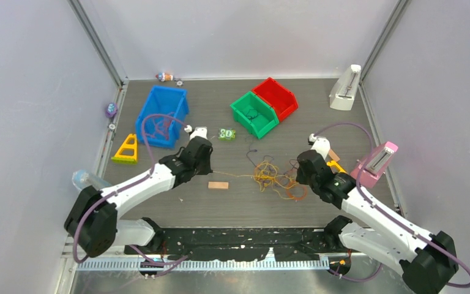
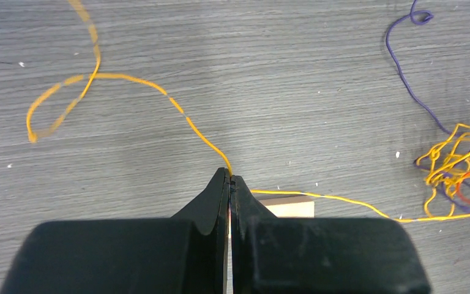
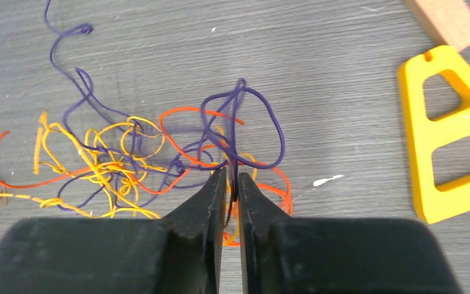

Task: Untangle the cables

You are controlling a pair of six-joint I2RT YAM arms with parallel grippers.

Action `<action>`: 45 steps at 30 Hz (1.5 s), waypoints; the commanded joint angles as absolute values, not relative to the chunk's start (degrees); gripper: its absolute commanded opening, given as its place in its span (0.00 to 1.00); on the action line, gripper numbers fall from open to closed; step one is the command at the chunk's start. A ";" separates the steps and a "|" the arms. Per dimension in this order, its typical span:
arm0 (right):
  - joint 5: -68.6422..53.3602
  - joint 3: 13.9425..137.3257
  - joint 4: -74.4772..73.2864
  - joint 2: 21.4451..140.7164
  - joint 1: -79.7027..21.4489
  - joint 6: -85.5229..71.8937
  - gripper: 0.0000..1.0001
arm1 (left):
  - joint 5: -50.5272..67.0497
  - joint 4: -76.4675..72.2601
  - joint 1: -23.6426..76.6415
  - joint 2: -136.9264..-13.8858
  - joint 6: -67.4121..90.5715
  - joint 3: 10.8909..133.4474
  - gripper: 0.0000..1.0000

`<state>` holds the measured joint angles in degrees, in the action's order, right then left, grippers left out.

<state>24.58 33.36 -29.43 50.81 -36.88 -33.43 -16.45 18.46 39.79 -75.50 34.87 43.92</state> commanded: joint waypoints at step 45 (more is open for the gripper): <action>3.73 42.79 -12.70 80.50 -26.13 -27.13 0.40 | 9.01 16.09 44.99 -86.53 25.22 62.14 0.83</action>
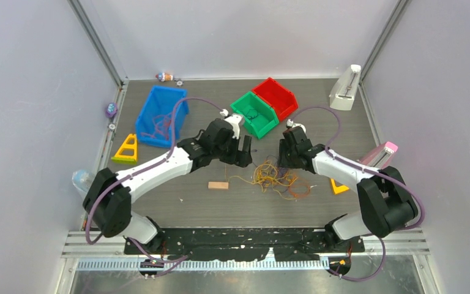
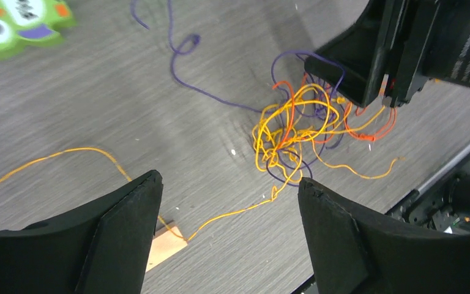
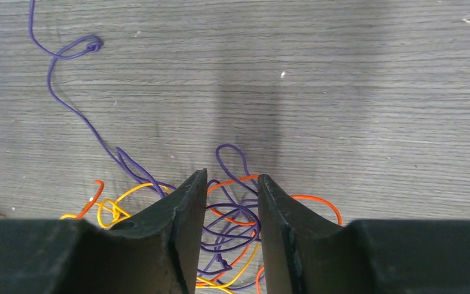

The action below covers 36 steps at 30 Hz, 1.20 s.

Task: Untangle the cables

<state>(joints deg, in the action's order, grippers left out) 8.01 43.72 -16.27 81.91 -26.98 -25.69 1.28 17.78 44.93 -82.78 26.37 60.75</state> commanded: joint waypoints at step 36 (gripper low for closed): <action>-4.93 58.19 -29.58 46.11 -25.14 -22.93 0.05 | 5.77 -2.11 50.91 -62.15 20.54 43.58 0.82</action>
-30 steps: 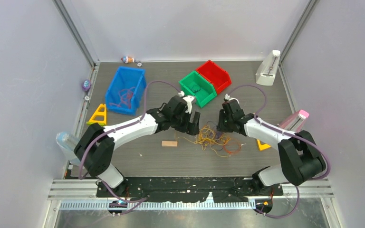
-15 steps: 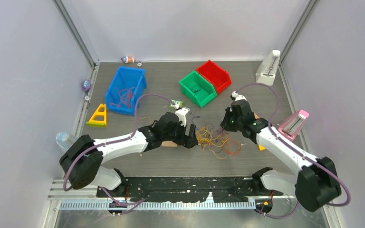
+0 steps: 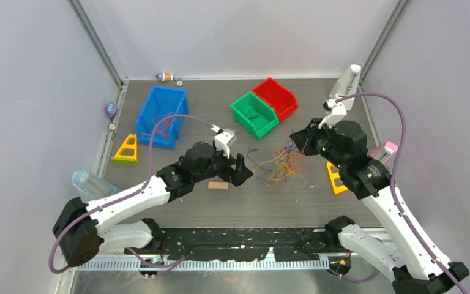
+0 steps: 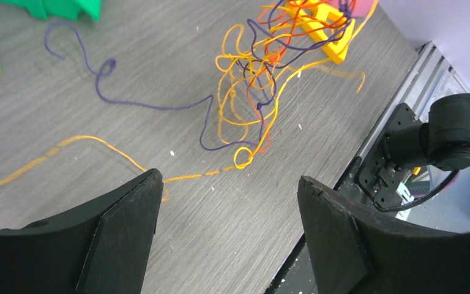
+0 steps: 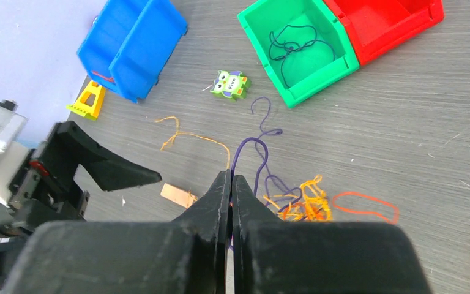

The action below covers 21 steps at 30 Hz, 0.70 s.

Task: Untangle the cables

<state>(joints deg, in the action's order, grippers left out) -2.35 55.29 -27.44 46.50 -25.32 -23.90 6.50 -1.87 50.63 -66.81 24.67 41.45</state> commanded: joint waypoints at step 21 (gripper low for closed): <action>-13.75 60.76 -27.03 45.18 -25.14 -26.38 0.05 | 17.96 -5.82 51.02 -67.53 10.23 56.26 0.77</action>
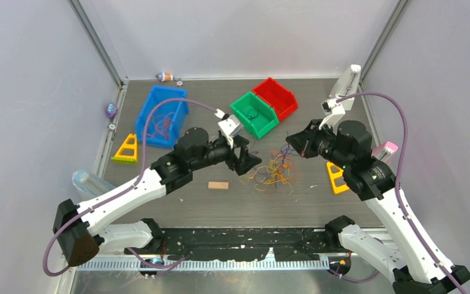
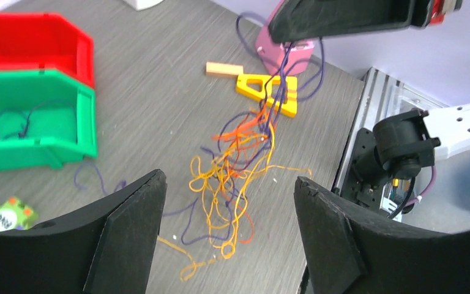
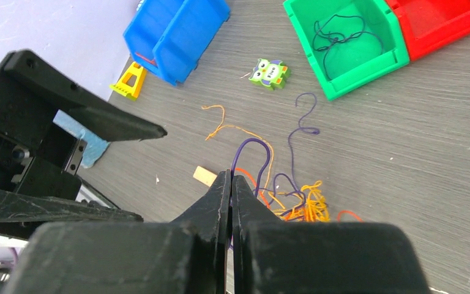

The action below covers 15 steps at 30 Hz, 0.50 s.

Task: Untangle the cables

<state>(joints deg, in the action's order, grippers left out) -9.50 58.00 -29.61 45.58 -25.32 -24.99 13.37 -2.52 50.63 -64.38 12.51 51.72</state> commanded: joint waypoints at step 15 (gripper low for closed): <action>-20.18 59.26 -24.56 46.33 -25.14 -28.19 0.05 | 26.26 -8.07 54.26 -81.09 10.37 66.98 0.75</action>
